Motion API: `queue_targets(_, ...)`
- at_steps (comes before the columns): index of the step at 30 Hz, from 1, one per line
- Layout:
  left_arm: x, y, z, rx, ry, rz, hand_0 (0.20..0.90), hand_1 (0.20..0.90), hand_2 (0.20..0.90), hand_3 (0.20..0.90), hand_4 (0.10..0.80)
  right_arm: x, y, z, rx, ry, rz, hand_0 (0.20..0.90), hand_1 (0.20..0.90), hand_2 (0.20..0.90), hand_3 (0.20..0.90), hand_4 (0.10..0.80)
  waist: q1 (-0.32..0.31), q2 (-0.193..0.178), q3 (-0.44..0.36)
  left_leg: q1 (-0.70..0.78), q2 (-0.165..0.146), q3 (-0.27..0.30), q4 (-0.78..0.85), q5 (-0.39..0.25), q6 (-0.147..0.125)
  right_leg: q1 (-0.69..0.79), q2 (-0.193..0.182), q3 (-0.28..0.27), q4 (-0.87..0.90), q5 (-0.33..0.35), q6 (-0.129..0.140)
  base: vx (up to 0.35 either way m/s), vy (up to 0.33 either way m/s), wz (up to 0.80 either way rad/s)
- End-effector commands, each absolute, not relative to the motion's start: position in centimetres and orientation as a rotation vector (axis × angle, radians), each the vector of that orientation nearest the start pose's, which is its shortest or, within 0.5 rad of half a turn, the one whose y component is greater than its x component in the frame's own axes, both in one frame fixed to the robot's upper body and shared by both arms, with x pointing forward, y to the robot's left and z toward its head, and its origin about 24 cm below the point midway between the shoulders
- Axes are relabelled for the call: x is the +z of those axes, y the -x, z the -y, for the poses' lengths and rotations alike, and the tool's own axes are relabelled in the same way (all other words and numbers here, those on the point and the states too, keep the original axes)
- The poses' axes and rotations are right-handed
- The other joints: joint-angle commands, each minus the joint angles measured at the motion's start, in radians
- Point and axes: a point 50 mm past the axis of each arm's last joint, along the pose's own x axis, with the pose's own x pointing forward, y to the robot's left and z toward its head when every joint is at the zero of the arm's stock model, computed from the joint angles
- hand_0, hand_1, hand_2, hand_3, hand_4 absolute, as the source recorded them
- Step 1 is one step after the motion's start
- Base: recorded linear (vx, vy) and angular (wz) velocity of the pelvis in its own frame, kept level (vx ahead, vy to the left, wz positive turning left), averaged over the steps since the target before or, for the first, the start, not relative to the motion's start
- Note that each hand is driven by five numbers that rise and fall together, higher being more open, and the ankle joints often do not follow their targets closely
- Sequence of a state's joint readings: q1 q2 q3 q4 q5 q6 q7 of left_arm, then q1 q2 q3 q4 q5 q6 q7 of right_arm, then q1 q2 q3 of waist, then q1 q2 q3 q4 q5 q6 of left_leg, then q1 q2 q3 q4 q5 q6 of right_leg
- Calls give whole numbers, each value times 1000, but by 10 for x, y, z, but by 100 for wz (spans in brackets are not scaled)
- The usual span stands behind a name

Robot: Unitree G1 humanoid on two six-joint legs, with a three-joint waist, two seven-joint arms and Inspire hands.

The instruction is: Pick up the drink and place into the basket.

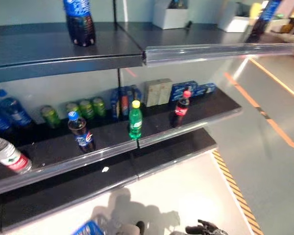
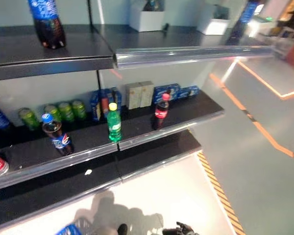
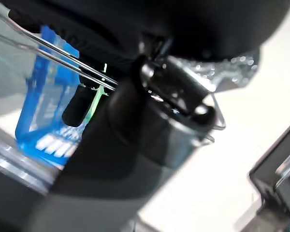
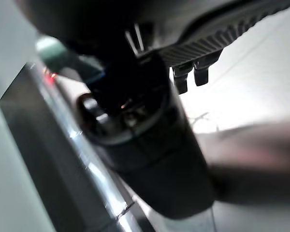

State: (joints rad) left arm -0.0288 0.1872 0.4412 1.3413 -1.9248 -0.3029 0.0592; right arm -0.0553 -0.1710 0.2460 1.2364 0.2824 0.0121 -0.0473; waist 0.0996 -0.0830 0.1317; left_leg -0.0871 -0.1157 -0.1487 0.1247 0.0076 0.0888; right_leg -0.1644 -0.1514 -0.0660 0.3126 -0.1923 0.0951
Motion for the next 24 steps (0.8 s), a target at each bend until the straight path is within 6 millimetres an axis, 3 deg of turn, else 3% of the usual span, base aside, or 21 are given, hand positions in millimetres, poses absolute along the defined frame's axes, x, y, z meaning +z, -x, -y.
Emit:
queue_targets(1, -133, -58, -322, 1700, 1301, -5, 300, 300, 300, 200, 100, -163, -109, 206, -135, 94, -1211, 900, 900, 900, 900, 800, -16, 29, 30, 97, 99, -19, -5, -150, -71, -13, -113, 82, -256, 401, 71, 241, -451, 115)
queue_targets(2, -132, -60, -321, 1676, 1302, 7, 300, 300, 300, 200, 100, -163, -111, 206, -119, 104, -1213, 900, 900, 900, 900, 800, -18, 27, 31, 117, 127, -37, -12, -156, -88, 1, -107, 104, -261, 396, 80, 180, -392, 101)
queue_targets(4, -132, -66, -317, 1651, 1304, 34, 300, 300, 300, 200, 100, -162, -116, 205, -95, 105, -1209, 900, 900, 900, 900, 800, -13, 19, 31, 122, 183, -47, -4, -149, -119, 38, -84, 99, -249, 323, 91, 125, -405, 93)
queue_targets(5, -132, -66, -315, 1650, 1304, 42, 300, 300, 300, 200, 100, -161, -118, 203, -65, 116, -1210, 900, 900, 900, 900, 800, -4, 8, 31, 116, 208, -34, 9, -143, -132, 58, -82, 64, -244, 303, 93, 134, -452, 74)
queue_targets(7, -132, -66, -313, 1637, 1297, 49, 300, 300, 300, 200, 100, -161, -118, 201, -36, 134, -1238, 900, 900, 900, 900, 800, 2, -5, 28, 105, 248, -33, 22, -110, -147, 82, -44, 52, -224, 255, 67, 111, -474, 45)
queue_targets(10, -134, -67, -309, 1627, 1323, 50, 300, 300, 300, 200, 100, -159, -122, 207, -48, 131, -1204, 900, 900, 900, 900, 800, 20, -8, 35, 49, 335, 8, -13, 42, -182, 110, 0, -24, -234, 229, 19, -41, -403, 11)
queue_targets(12, -136, -76, -303, 1599, 1344, 3, 300, 300, 300, 200, 100, -157, -125, 214, -114, 94, -1174, 900, 900, 900, 900, 800, 15, 1, 41, 14, 368, 87, -58, 97, -196, 112, 6, -91, -243, 224, 6, -164, -224, 47)
queue_targets(14, -139, -81, -296, 1590, 1352, -63, 300, 300, 300, 200, 100, -154, -128, 224, -153, 89, -1131, 900, 900, 900, 900, 800, 7, 21, 53, -22, 374, 109, -54, 147, -211, 103, 12, -130, -245, 211, -10, -250, -131, 91)
queue_targets(17, -145, -75, -288, 1612, 1335, -174, 300, 300, 300, 200, 100, -149, -134, 235, -184, 74, -1078, 900, 900, 900, 900, 800, -27, 42, 66, -23, 373, 187, 19, 137, -229, 100, -5, -202, -245, 206, -19, -236, -37, 85)
queue_targets(19, -150, -57, -286, 1656, 1317, -216, 300, 300, 300, 200, 100, -147, -136, 236, -137, 72, -1056, 900, 900, 900, 900, 800, -44, 52, 56, 31, 354, 201, -33, 117, -228, 98, -7, -217, -235, 207, -17, -81, 87, 74)
queue_targets(21, -152, -47, -286, 1666, 1309, -231, 300, 300, 300, 200, 100, -147, -136, 231, -49, 60, -1055, 900, 900, 900, 900, 800, -57, 61, 40, 65, 358, 224, -94, 132, -232, 102, -7, -222, -230, 205, -17, 14, 117, 49)
queue_targets(24, -153, -43, -286, 1650, 1314, -235, 300, 300, 300, 200, 100, -145, -143, 221, 70, 121, -1024, 900, 900, 900, 900, 800, -56, 66, 22, 98, 352, 213, -117, 109, -237, 126, -17, -219, -233, 200, -11, 46, 129, 32)
